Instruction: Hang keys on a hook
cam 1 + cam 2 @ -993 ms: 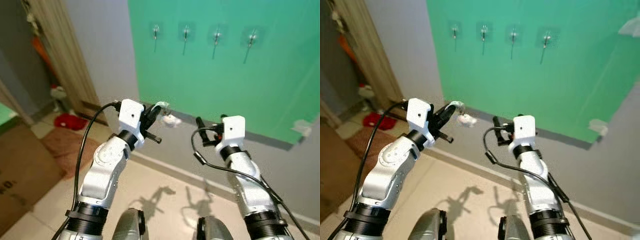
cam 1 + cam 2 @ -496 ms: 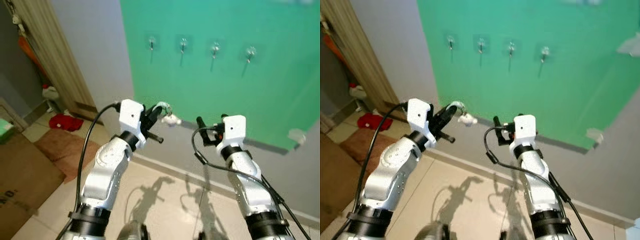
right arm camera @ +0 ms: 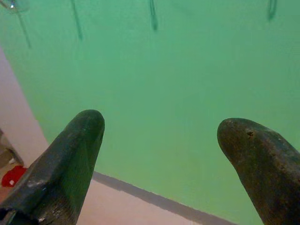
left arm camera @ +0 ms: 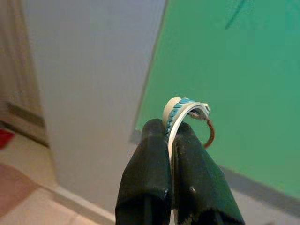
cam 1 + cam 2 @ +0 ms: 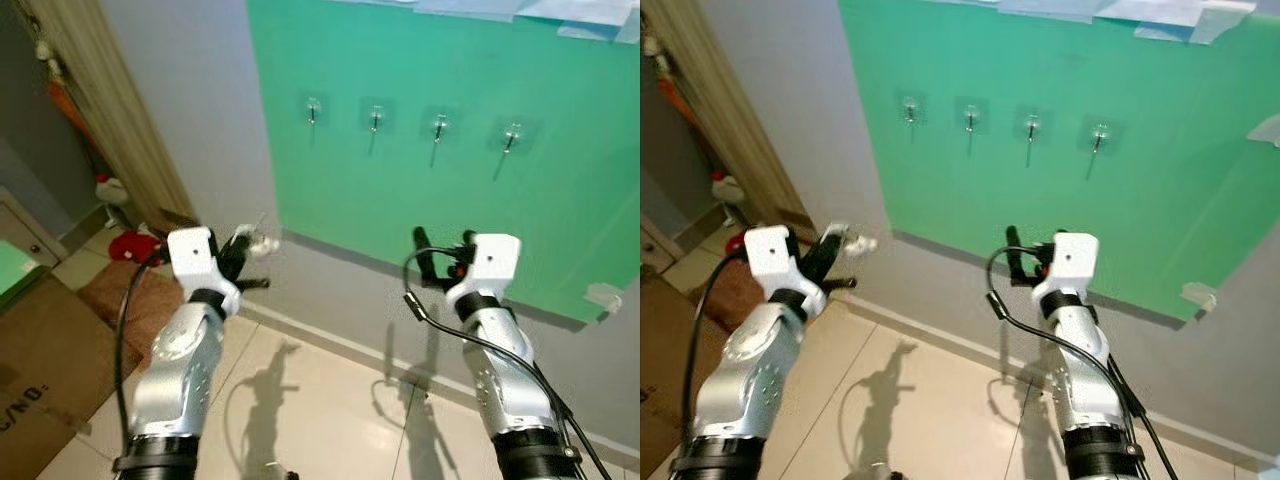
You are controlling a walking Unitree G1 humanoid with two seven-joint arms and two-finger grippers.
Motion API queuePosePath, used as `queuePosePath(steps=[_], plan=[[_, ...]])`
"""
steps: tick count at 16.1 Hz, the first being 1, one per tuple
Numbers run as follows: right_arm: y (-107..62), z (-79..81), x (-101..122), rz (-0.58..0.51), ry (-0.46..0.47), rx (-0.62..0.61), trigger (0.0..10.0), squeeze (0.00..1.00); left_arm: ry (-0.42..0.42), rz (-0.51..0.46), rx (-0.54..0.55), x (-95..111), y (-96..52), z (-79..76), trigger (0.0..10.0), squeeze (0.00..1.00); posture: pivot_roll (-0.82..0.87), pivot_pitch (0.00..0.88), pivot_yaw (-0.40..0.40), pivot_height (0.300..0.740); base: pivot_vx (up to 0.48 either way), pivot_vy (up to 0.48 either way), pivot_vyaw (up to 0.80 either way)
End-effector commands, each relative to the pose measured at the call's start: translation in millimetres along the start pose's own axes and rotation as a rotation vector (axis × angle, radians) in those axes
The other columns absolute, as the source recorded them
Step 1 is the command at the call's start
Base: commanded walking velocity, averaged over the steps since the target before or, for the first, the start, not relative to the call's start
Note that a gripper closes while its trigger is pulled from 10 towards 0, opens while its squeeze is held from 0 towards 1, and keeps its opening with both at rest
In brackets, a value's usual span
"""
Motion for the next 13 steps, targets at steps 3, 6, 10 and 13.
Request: queuePosePath(steps=[3,6,10,13], plan=[[3.1,9.8,6.1,-0.043,-0.009,0.042,10.0,0.00,0.081,-0.060,-0.067,16.1,10.0,-13.4,0.0,0.00,-0.04,0.000,0.078,0.740,0.000,0.000,0.00],[4.2,10.5,3.2,-0.015,-0.013,0.037,10.0,0.00,0.161,-0.104,-0.146,25.7,12.4,-19.9,0.0,0.00,-0.04,0.000,0.079,0.740,0.000,0.000,-0.41],[3.2,9.6,2.0,-0.012,-0.015,0.041,10.0,0.00,0.171,-0.110,-0.193,28.3,14.5,-23.0,0.0,0.00,-0.05,0.000,0.082,0.740,0.000,0.480,-0.62],[4.0,11.0,0.3,0.003,-0.037,0.038,10.0,0.00,0.194,-0.118,-0.211,31.1,18.2,-23.2,0.0,0.00,-0.05,0.000,0.083,0.740,0.000,0.480,-0.64]])
Point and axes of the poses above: a point about 5 cm out from each wrist's last joint towards the gripper, its own y axis pointing out of the wrist towards the gripper, its own x axis along the axis of the wrist's last joint, z = x × y, the point moved 1 cm from there along y, pointing out of the wrist towards the gripper, and after that the axes turned 13 degrees about y, right-handed, at the moved point
